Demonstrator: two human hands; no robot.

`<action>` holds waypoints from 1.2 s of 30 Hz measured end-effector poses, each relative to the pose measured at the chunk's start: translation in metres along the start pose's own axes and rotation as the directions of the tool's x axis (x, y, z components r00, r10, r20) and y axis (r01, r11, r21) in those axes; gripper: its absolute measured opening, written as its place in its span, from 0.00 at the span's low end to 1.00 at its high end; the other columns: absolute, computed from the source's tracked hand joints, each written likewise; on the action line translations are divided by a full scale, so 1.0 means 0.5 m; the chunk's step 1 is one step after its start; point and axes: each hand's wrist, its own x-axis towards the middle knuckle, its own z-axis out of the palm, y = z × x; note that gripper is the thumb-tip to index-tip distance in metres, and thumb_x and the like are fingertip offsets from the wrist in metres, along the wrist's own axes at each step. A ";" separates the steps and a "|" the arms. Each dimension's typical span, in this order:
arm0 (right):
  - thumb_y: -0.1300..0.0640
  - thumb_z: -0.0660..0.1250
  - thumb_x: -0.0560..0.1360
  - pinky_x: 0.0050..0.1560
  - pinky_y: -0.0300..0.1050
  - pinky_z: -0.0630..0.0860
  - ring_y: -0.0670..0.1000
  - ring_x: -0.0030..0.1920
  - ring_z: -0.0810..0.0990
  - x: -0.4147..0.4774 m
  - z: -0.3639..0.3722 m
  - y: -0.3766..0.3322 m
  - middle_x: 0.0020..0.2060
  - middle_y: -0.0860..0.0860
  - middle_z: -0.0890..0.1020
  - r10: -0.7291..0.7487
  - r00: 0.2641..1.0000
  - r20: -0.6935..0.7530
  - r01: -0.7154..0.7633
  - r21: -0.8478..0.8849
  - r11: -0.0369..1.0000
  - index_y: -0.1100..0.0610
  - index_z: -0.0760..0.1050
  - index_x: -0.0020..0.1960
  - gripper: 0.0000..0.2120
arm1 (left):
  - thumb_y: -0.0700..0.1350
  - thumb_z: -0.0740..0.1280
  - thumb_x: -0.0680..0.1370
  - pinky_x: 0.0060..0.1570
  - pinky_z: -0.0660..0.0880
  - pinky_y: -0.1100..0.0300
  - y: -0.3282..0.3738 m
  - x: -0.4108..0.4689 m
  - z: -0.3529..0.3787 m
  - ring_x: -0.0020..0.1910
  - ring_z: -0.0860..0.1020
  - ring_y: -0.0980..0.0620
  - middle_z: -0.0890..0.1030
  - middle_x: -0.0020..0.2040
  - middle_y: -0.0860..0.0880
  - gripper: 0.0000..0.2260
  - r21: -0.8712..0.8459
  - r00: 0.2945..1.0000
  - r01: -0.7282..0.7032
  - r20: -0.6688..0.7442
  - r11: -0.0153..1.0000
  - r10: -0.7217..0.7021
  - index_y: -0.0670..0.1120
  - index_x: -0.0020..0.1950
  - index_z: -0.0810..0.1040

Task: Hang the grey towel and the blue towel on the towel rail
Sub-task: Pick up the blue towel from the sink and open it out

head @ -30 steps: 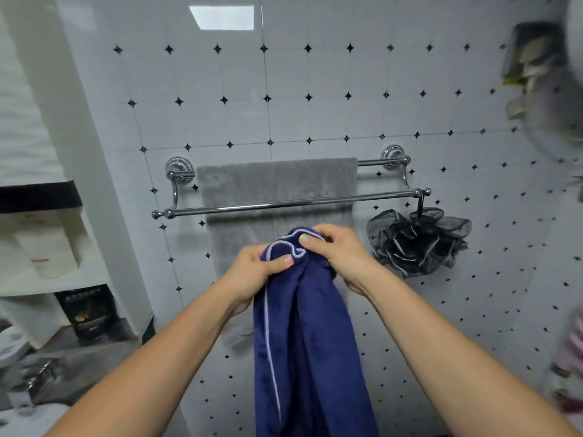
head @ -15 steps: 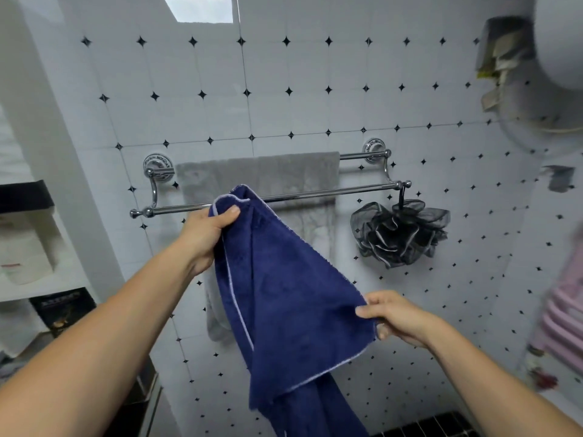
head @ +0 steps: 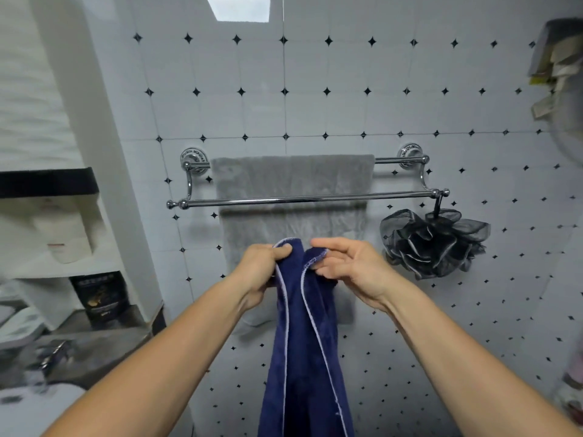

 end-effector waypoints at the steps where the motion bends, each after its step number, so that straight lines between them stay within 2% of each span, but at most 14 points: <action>1: 0.79 0.67 0.68 0.46 0.37 0.80 0.48 0.40 0.85 0.001 0.011 -0.005 0.39 0.53 0.87 -0.034 0.999 -0.013 0.033 -0.109 0.993 0.61 0.81 0.55 0.21 | 0.40 0.68 0.76 0.34 0.76 0.61 0.003 -0.007 -0.006 0.32 0.81 0.51 0.84 0.37 0.44 0.07 0.022 0.999 -0.030 0.021 0.999 0.030 0.38 0.47 0.83; 3: 0.71 0.73 0.68 0.41 0.36 0.80 0.47 0.35 0.84 0.006 0.037 -0.010 0.35 0.54 0.85 -0.093 0.994 -0.064 0.070 -0.289 0.955 0.59 0.83 0.49 0.12 | 0.38 0.70 0.75 0.34 0.77 0.61 0.003 -0.016 -0.016 0.34 0.81 0.50 0.85 0.37 0.44 0.05 0.044 0.995 -0.100 0.020 0.994 0.100 0.36 0.47 0.83; 5: 0.63 0.76 0.69 0.32 0.36 0.77 0.45 0.27 0.79 0.011 0.060 -0.004 0.28 0.53 0.82 -0.139 0.981 -0.134 0.076 -0.393 0.916 0.56 0.82 0.41 0.05 | 0.37 0.70 0.75 0.34 0.77 0.62 0.000 -0.028 -0.020 0.34 0.82 0.51 0.85 0.36 0.45 0.03 0.054 0.990 -0.140 0.032 0.989 0.139 0.38 0.43 0.83; 8: 0.51 0.78 0.66 0.29 0.37 0.70 0.43 0.25 0.73 0.023 0.073 0.008 0.23 0.46 0.76 -0.259 0.945 -0.201 0.089 -0.604 0.792 0.53 0.80 0.34 0.09 | 0.38 0.68 0.76 0.35 0.78 0.62 -0.007 -0.041 -0.025 0.36 0.83 0.51 0.86 0.39 0.45 0.07 0.044 0.985 -0.152 0.092 0.987 0.147 0.42 0.43 0.85; 13: 0.39 0.73 0.63 0.36 0.44 0.72 0.42 0.28 0.74 0.033 0.087 0.005 0.24 0.40 0.77 -0.311 0.930 -0.194 0.070 -0.740 0.669 0.46 0.78 0.32 0.12 | 0.45 0.66 0.78 0.41 0.78 0.61 0.005 -0.056 -0.045 0.45 0.84 0.49 0.86 0.50 0.41 0.11 0.000 0.968 -0.124 0.218 0.992 0.121 0.43 0.54 0.85; 16: 0.39 0.72 0.63 0.36 0.46 0.72 0.42 0.29 0.73 0.034 0.092 0.001 0.24 0.38 0.77 -0.296 0.932 -0.207 0.058 -0.724 0.688 0.46 0.78 0.33 0.11 | 0.37 0.72 0.73 0.44 0.79 0.61 0.001 -0.065 -0.048 0.46 0.84 0.49 0.86 0.49 0.42 0.11 0.016 0.948 -0.208 0.251 0.978 0.197 0.41 0.55 0.84; 18: 0.39 0.72 0.64 0.35 0.45 0.70 0.43 0.29 0.72 0.032 0.096 0.001 0.24 0.37 0.76 -0.281 0.938 -0.203 0.055 -0.712 0.700 0.46 0.77 0.32 0.12 | 0.28 0.72 0.69 0.45 0.79 0.61 -0.002 -0.069 -0.044 0.46 0.84 0.49 0.86 0.48 0.41 0.16 0.059 0.951 -0.246 0.206 0.967 0.230 0.38 0.56 0.81; 20: 0.41 0.73 0.65 0.37 0.45 0.71 0.44 0.30 0.73 0.029 0.100 0.005 0.23 0.38 0.76 -0.271 0.939 -0.214 0.043 -0.705 0.708 0.46 0.76 0.32 0.12 | 0.25 0.71 0.69 0.44 0.80 0.62 -0.007 -0.070 -0.038 0.44 0.85 0.50 0.86 0.46 0.44 0.16 0.089 0.953 -0.266 0.172 0.960 0.249 0.37 0.55 0.81; 25: 0.42 0.73 0.66 0.42 0.48 0.74 0.47 0.34 0.76 0.025 0.103 0.010 0.25 0.43 0.76 -0.277 0.925 -0.261 0.008 -0.713 0.701 0.47 0.75 0.31 0.11 | 0.27 0.70 0.71 0.44 0.80 0.63 -0.014 -0.068 -0.021 0.40 0.83 0.54 0.85 0.42 0.45 0.14 0.129 0.952 -0.287 0.145 0.949 0.268 0.35 0.56 0.79; 28: 0.42 0.73 0.67 0.37 0.45 0.70 0.44 0.32 0.73 0.023 0.097 0.012 0.25 0.43 0.74 -0.295 0.923 -0.247 0.030 -0.719 0.694 0.46 0.75 0.31 0.12 | 0.29 0.68 0.74 0.48 0.79 0.59 -0.010 -0.060 -0.020 0.41 0.81 0.51 0.84 0.42 0.43 0.10 0.233 0.949 -0.304 0.159 0.924 0.272 0.37 0.54 0.81; 30: 0.40 0.73 0.67 0.38 0.45 0.69 0.43 0.34 0.72 0.018 0.083 0.021 0.30 0.42 0.73 -0.305 0.932 -0.197 0.077 -0.713 0.696 0.44 0.75 0.32 0.11 | 0.30 0.67 0.75 0.51 0.78 0.55 -0.005 -0.053 -0.023 0.43 0.81 0.49 0.84 0.44 0.40 0.08 0.326 0.942 -0.331 0.178 0.886 0.286 0.38 0.51 0.82; 32: 0.37 0.72 0.64 0.46 0.47 0.73 0.46 0.41 0.75 0.011 0.056 0.044 0.38 0.43 0.73 -0.292 0.946 -0.138 0.121 -0.688 0.716 0.42 0.75 0.33 0.11 | 0.30 0.66 0.76 0.48 0.78 0.57 0.004 -0.042 -0.025 0.42 0.81 0.53 0.85 0.43 0.44 0.09 0.345 0.929 -0.367 0.180 0.864 0.323 0.41 0.49 0.82; 34: 0.32 0.70 0.60 0.51 0.47 0.73 0.49 0.47 0.74 0.000 0.022 0.087 0.43 0.47 0.73 -0.219 0.971 -0.091 0.095 -0.697 0.710 0.41 0.76 0.32 0.14 | 0.29 0.63 0.77 0.43 0.78 0.64 0.016 -0.034 -0.028 0.37 0.81 0.58 0.85 0.38 0.52 0.13 0.286 0.921 -0.389 0.152 0.876 0.360 0.45 0.46 0.82; 36: 0.29 0.70 0.59 0.53 0.46 0.71 0.50 0.51 0.72 -0.010 -0.011 0.144 0.45 0.46 0.71 -0.076 0.997 -0.033 0.027 -0.741 0.671 0.37 0.74 0.32 0.13 | 0.29 0.61 0.78 0.41 0.77 0.66 0.027 -0.026 -0.037 0.36 0.80 0.58 0.84 0.35 0.54 0.14 0.179 0.915 -0.403 0.109 0.897 0.389 0.45 0.46 0.81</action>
